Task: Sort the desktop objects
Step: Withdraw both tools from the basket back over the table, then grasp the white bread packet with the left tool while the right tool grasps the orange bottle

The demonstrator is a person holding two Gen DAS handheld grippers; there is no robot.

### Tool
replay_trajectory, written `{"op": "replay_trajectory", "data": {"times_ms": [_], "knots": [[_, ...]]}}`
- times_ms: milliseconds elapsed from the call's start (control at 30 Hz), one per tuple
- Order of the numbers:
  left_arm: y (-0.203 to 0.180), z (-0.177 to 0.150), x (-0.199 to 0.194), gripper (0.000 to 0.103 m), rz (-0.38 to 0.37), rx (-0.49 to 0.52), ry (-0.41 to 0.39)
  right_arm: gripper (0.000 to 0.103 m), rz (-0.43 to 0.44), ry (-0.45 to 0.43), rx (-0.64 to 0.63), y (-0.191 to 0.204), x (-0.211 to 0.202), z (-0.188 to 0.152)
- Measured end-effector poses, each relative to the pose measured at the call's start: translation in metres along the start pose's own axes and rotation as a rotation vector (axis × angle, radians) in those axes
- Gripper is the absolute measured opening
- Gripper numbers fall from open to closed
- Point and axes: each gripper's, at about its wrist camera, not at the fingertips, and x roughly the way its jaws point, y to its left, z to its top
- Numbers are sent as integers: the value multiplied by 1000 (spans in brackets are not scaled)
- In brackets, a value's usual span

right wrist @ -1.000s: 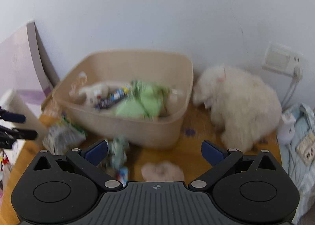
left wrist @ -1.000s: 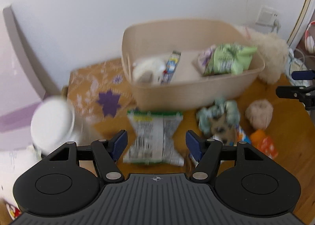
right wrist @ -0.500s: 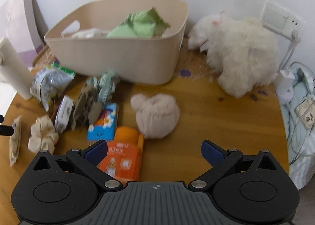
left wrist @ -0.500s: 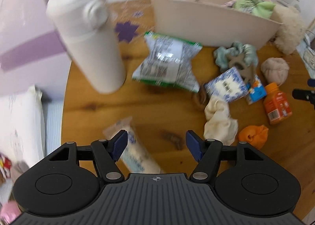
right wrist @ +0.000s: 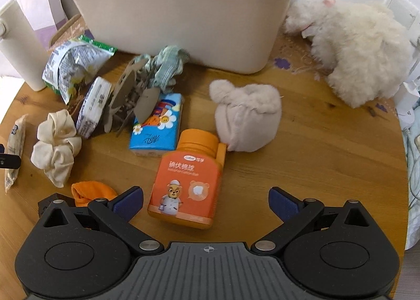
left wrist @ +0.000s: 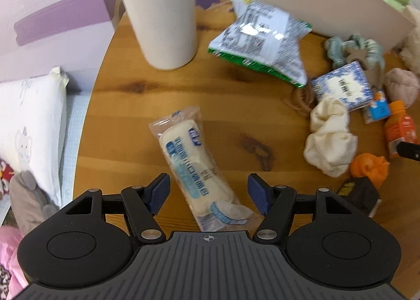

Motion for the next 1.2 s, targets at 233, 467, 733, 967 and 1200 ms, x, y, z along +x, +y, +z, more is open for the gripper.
{"op": "replay_trajectory", "data": {"times_ms": [233, 467, 733, 967, 1200], "knots": [[3, -1, 11, 71, 16, -38, 7, 103, -28, 34, -14, 7, 14, 4], [0, 3, 16, 80, 13, -47, 7, 103, -54, 65, -5, 9, 26, 8], [-1, 2, 12, 65, 11, -19, -22, 93, -36, 44, 36, 4, 25, 11], [0, 1, 8, 34, 2, 0, -52, 54, -11, 12, 7, 10, 14, 14], [-1, -1, 4, 30, -25, 31, -63, 52, -2, 23, 13, 4, 14, 14]]}}
